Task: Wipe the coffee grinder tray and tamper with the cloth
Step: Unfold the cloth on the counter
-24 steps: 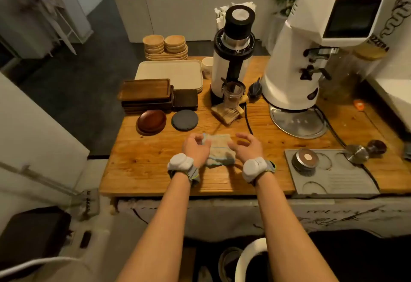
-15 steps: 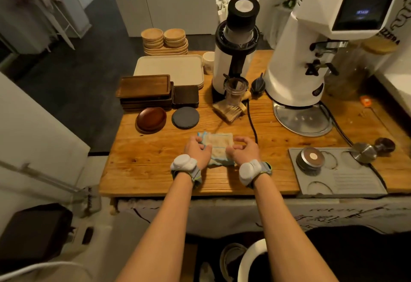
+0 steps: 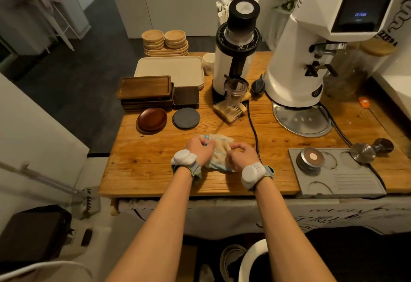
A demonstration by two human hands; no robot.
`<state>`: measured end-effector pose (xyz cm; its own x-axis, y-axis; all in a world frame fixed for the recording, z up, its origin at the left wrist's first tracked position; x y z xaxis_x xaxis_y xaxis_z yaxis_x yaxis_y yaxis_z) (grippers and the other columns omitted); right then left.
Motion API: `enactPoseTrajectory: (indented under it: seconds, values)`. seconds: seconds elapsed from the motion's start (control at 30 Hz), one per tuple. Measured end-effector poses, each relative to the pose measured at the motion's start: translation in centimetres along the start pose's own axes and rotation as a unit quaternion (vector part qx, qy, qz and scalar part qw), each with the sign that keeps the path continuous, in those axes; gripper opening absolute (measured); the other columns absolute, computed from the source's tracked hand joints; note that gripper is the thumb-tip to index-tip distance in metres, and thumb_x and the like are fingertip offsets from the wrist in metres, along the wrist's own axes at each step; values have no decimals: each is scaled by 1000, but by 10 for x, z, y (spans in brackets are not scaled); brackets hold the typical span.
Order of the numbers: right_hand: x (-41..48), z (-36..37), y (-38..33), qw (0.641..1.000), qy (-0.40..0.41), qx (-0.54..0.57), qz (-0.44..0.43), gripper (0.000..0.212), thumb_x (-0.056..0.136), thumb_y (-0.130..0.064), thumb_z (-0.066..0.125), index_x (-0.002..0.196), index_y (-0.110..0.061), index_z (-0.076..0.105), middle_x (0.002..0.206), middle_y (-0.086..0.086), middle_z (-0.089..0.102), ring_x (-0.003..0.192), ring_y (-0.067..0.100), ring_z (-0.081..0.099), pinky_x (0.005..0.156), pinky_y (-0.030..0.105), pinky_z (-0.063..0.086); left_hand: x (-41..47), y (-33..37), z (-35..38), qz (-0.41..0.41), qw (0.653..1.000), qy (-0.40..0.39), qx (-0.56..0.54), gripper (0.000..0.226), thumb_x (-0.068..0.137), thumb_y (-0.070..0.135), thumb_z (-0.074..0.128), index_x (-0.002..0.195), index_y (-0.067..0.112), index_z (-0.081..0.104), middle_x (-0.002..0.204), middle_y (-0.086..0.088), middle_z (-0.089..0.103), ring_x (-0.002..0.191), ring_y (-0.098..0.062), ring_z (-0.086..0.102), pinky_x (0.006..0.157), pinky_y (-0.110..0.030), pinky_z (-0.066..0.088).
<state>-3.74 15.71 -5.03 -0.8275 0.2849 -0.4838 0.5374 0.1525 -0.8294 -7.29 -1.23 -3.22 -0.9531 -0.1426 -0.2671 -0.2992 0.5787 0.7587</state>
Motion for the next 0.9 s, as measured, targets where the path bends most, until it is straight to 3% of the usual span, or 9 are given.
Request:
enactPoseTrajectory:
  seconds: [0.1,0.27,0.37,0.43,0.5,0.57,0.67,0.8,0.9]
  values:
    - [-8,0,0,999,-13,30,21,19,75,-11,65,81,-29,64,108,5,68,94,27,69,80,49,60,-2,15,-6,31,999,-5,-22,25,87,38,65,79,17,53,66,4,49,63,-17,47,55,-26,36]
    - [-23,1,-8,996,-63,59,32,28,74,2,66,92,-20,61,105,17,68,75,27,64,57,32,52,-9,45,-30,95,995,20,-29,22,88,30,64,77,13,54,60,2,46,56,-19,43,57,-27,36]
    - [-32,-6,-14,996,-79,39,26,23,81,-15,73,101,-18,63,94,9,69,73,23,65,60,31,53,-14,60,-43,118,993,20,-15,21,87,28,66,76,15,54,59,4,46,54,-15,43,54,-25,36]
    - [-36,-13,-21,997,-71,36,14,22,87,-29,70,105,-16,65,85,2,68,66,15,65,50,22,52,-18,72,-51,135,991,15,-7,19,86,28,67,75,19,55,60,7,47,54,-9,43,52,-23,34]
    - [-37,-21,-26,997,-57,44,16,29,91,-34,64,109,-12,65,87,2,68,67,14,64,45,21,49,-22,86,-60,156,988,5,-5,17,84,28,68,73,22,57,64,8,52,58,-7,47,52,-22,36]
    - [-38,-31,-33,999,-29,30,10,35,90,-39,64,110,-11,63,93,5,68,74,15,64,53,26,49,-27,101,-68,183,983,-11,-7,17,82,27,69,71,24,57,67,7,55,61,-6,49,54,-22,37]
    - [-41,-42,-54,998,-18,25,-51,40,87,-42,67,120,-23,54,113,4,63,80,13,62,60,30,53,-34,121,-79,217,975,-37,-18,15,83,25,69,76,14,63,72,0,60,63,-10,52,58,-24,42]
    - [-41,-44,-81,984,-67,-14,-163,69,84,-33,73,144,-34,38,141,-5,48,117,15,54,92,43,53,-44,143,-91,244,965,-84,-38,15,84,23,69,81,10,63,74,-3,59,66,-12,50,63,-25,43]
    - [-44,-39,-94,971,-88,-10,-223,74,84,-18,74,147,-30,37,141,-4,47,118,10,50,97,36,50,-51,151,-98,242,963,-105,-62,14,85,23,69,76,18,59,73,-4,53,68,-13,46,64,-27,39]
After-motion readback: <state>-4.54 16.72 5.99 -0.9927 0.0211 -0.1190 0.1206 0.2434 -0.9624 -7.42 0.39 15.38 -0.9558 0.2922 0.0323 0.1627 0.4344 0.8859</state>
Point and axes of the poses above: each hand's wrist, its own x-axis towards the middle knuckle, its own z-axis out of the palm, y = z × x, the point moved 6 cm from there along x, towards the middle knuckle
